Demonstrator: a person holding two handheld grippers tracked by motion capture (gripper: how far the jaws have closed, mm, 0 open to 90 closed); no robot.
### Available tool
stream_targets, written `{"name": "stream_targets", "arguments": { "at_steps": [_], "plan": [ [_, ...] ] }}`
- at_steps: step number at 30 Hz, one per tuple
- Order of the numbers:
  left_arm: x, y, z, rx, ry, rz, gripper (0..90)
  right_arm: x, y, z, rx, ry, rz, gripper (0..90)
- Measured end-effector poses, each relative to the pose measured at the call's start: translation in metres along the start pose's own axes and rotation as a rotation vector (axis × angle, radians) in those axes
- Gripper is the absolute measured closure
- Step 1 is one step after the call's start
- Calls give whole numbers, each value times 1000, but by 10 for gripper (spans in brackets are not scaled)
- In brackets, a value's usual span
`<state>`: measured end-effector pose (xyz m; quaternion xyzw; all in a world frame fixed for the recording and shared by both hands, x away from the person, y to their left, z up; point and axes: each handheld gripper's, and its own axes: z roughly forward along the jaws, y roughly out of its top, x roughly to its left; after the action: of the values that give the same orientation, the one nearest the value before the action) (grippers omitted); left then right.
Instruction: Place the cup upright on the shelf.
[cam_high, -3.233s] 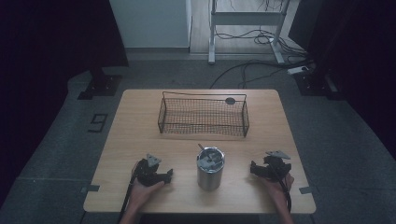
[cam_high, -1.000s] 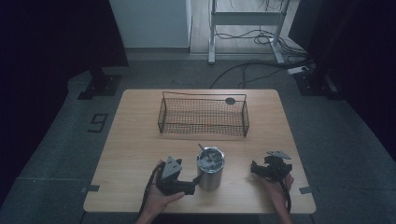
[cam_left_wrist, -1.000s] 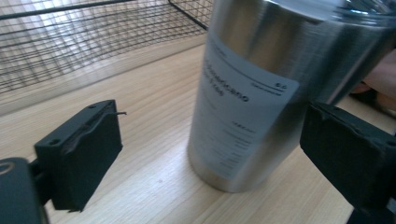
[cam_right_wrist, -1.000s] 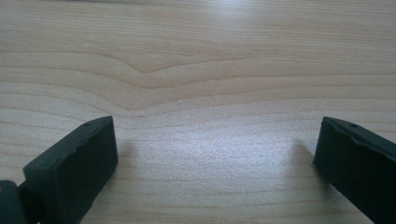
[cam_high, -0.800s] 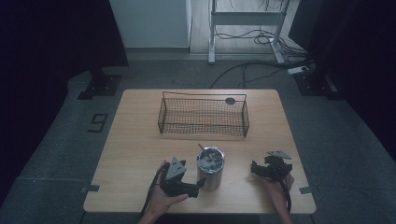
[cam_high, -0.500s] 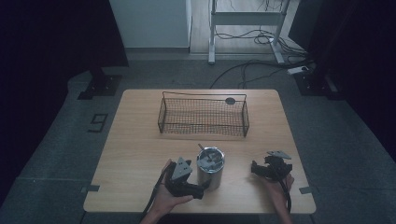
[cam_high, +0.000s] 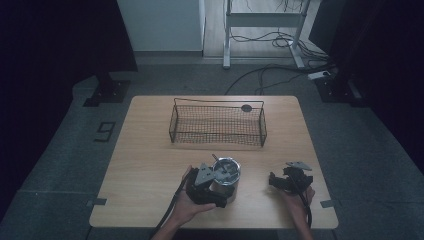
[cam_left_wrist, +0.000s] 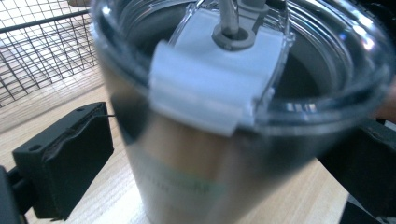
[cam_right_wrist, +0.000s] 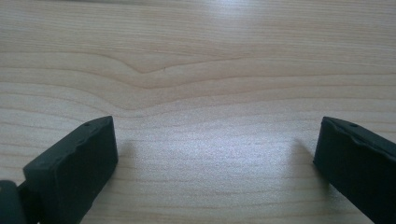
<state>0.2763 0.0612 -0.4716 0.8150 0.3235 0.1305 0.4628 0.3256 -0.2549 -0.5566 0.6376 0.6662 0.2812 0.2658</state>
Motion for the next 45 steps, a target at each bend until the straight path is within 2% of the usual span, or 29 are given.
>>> {"name": "stream_targets", "arguments": {
  "at_steps": [5,12,15,26,32,37,39,45],
  "plan": [
    [-2,4,7,-3,21,42,0,0,0,0,1,0,2,0],
    [-4,5,17,8,40,46,0,0,0,0,0,0,1,0],
    [-5,3,16,-13,41,55,31,0,0,0,0,0,1,0],
    [-5,1,13,-26,37,63,39,0,0,0,1,-2,4,0],
    [0,5,2,-45,29,45,39,0,0,0,0,-2,6,0],
    [5,11,-6,-60,40,36,39,0,0,0,0,-2,8,0],
    [10,15,-12,-72,44,12,39,0,0,0,0,-2,9,0],
    [18,19,-19,-77,56,-16,39,0,0,0,0,-2,7,0]
  ]
}}
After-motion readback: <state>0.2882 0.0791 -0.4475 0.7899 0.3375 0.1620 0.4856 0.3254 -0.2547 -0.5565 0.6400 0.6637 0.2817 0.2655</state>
